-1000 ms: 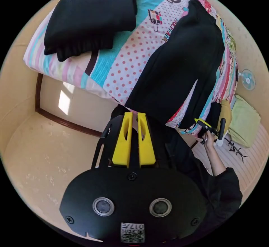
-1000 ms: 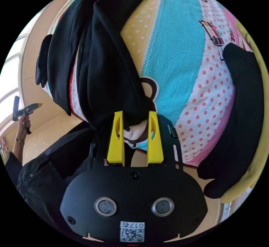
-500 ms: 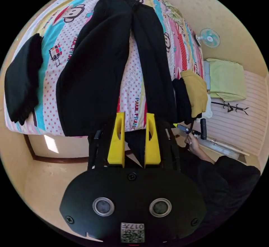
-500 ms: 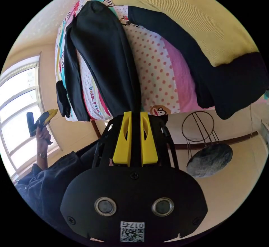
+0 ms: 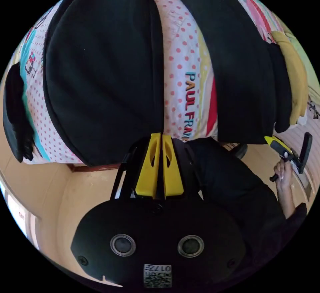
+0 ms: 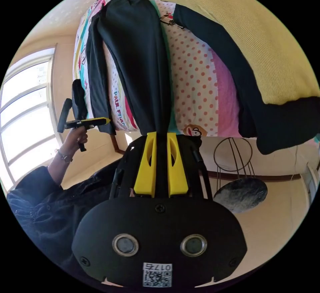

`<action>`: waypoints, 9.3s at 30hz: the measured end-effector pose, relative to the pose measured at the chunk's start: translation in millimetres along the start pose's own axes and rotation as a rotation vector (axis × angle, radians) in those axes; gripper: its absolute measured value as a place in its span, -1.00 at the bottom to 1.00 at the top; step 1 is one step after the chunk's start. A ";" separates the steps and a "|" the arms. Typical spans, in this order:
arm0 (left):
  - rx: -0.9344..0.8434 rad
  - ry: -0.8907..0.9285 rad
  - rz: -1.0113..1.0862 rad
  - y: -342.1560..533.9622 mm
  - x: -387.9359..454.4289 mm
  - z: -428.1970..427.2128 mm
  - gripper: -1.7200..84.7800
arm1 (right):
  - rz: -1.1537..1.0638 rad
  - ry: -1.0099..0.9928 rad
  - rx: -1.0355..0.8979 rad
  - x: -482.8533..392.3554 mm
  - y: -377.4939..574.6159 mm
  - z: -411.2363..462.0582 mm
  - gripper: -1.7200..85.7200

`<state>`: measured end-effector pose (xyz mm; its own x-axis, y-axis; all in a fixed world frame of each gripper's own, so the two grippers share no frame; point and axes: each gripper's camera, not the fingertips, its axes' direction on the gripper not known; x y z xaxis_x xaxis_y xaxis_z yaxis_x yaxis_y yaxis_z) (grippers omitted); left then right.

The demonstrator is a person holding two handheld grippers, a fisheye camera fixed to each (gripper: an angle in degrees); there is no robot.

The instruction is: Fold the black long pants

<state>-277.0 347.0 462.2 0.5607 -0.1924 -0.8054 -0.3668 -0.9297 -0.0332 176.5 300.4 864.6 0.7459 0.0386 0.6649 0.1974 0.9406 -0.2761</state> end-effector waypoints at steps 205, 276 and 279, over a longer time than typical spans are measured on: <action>0.457 0.922 0.200 132.5 -232.4 -308.0 -0.88 | -0.401 -0.904 -0.082 -191.6 -256.6 20.4 -0.82; 0.355 0.513 0.012 130.9 -65.6 -133.1 -0.72 | 0.098 -0.654 0.102 -70.8 -114.8 98.3 -0.71; 0.306 0.745 -0.001 155.5 -79.5 -127.0 -0.77 | 0.029 -0.664 0.026 -93.2 -101.9 86.7 -0.75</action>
<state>-284.3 177.8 596.3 0.8693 -0.4512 -0.2020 -0.4928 -0.8236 -0.2809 31.7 230.2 890.9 0.1985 0.2562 0.9460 0.1616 0.9435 -0.2894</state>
